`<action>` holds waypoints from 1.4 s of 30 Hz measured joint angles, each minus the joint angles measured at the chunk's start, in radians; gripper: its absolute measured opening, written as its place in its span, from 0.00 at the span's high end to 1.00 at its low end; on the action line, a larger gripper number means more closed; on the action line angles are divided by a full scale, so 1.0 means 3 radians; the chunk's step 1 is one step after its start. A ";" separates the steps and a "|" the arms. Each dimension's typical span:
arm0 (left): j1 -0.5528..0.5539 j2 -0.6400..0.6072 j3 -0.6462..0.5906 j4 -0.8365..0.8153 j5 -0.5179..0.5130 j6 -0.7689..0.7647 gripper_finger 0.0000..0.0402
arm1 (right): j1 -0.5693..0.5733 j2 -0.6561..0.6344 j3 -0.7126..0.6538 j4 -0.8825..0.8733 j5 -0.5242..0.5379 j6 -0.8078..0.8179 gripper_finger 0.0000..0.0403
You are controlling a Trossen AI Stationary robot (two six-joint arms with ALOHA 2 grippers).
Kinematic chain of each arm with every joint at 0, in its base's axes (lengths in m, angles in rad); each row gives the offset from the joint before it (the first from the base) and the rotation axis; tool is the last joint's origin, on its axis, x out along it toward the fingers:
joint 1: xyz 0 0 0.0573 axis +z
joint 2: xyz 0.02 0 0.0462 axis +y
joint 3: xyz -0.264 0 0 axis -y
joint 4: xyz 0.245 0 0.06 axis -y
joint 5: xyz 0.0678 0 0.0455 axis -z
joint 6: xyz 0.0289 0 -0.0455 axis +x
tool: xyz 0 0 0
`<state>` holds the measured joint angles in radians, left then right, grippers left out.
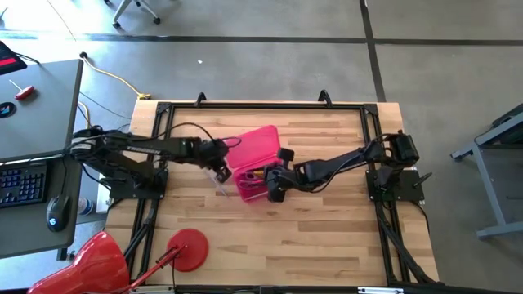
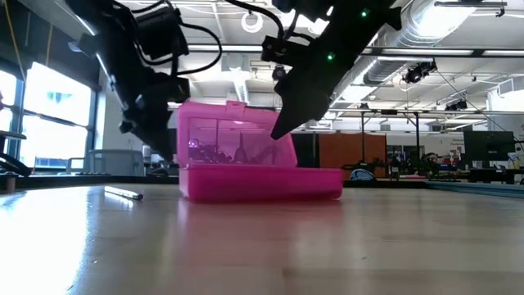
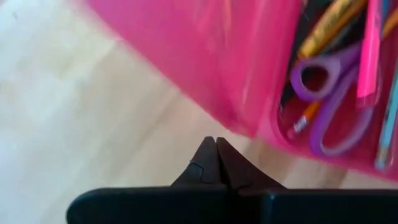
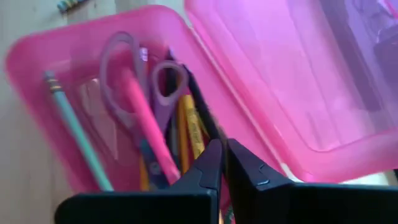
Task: Pick & place school supplies into a supply box
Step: Put the blue pencil into the pink supply box
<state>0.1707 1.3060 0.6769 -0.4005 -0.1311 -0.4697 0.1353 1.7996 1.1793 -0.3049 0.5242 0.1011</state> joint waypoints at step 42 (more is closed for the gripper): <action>0.0359 0.0240 0.0702 -0.2198 0.1060 0.2332 0.93 | 0.0649 0.0665 0.0005 0.2073 -0.0165 0.0697 0.69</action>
<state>0.2783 1.3781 0.8874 -1.0598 0.1870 0.2298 0.3300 1.9991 1.1809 0.3170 0.4747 0.3103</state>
